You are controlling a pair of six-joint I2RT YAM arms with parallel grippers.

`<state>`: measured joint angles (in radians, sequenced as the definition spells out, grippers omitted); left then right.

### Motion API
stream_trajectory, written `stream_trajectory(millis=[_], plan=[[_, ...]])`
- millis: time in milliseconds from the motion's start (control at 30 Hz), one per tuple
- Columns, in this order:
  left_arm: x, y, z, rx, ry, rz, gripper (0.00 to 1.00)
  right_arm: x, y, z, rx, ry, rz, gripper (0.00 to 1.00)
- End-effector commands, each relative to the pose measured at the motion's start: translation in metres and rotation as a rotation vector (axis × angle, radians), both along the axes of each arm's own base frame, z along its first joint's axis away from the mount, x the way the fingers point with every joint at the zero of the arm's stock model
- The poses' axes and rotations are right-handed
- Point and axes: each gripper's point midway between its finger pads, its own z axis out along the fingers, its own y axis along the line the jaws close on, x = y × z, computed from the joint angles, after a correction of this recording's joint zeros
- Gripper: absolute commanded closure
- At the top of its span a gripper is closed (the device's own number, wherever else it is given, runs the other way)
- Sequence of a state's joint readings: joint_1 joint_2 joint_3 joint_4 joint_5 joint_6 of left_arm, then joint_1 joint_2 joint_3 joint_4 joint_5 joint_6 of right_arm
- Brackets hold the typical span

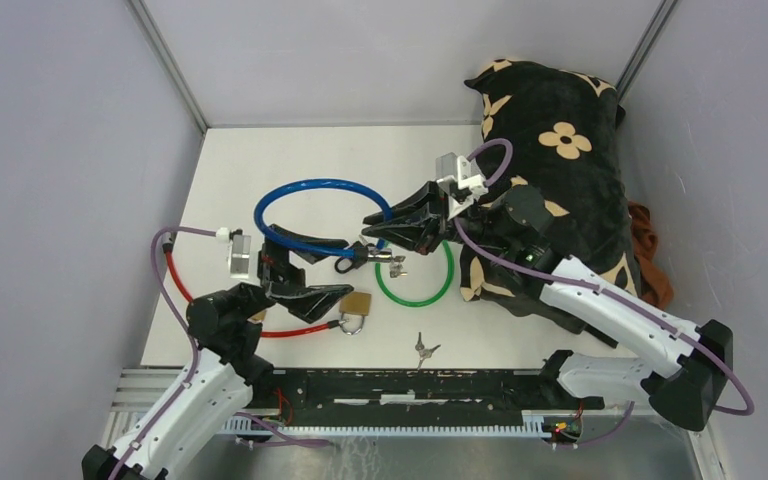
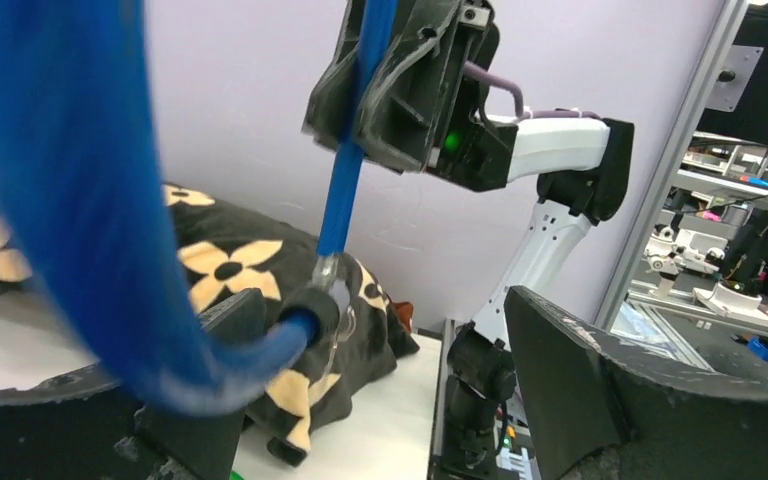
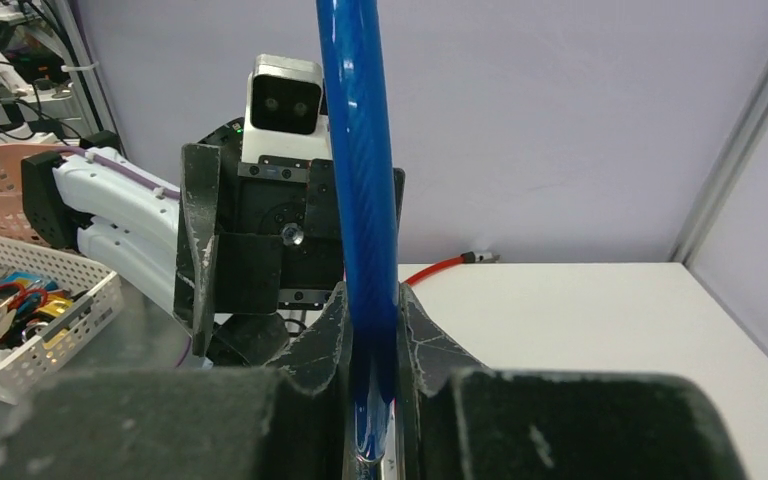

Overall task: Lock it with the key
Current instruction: Remove the key from the lock.

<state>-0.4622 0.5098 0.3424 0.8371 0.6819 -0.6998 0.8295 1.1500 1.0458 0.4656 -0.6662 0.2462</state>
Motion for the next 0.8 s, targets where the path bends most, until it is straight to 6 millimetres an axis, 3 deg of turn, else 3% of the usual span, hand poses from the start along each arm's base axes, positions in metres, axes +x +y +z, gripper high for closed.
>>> stream_trajectory(millis=[0,133,300,400,433,500,567,667,767], plan=[[-0.011,0.007,0.019,-0.112,-0.071,0.006,0.10,-0.009,0.008,0.048,0.127,-0.074,0.002,1.00],[-0.005,0.015,0.023,-0.176,-0.057,0.058,0.50,-0.015,0.028,0.049,0.121,-0.070,0.035,1.00],[-0.006,0.026,0.023,-0.225,-0.055,0.099,0.88,-0.019,0.044,0.053,0.124,-0.064,0.054,1.00],[-0.003,0.030,0.021,-0.240,-0.048,0.127,0.87,-0.017,0.046,0.056,0.138,-0.058,0.047,1.00],[0.000,0.031,0.020,-0.246,-0.037,0.138,0.80,-0.017,0.047,0.057,0.143,-0.059,0.048,1.00],[0.004,0.032,0.018,-0.257,-0.019,0.156,0.57,-0.018,0.048,0.060,0.149,-0.060,0.056,1.00],[0.008,0.033,0.016,-0.257,-0.009,0.173,0.47,-0.019,0.049,0.064,0.157,-0.065,0.059,1.00],[0.013,0.035,0.013,-0.258,-0.004,0.197,0.50,-0.020,0.046,0.068,0.165,-0.085,0.056,1.00],[0.012,0.038,0.017,-0.269,-0.024,0.214,0.76,-0.022,0.044,0.070,0.170,-0.094,0.062,1.00]])
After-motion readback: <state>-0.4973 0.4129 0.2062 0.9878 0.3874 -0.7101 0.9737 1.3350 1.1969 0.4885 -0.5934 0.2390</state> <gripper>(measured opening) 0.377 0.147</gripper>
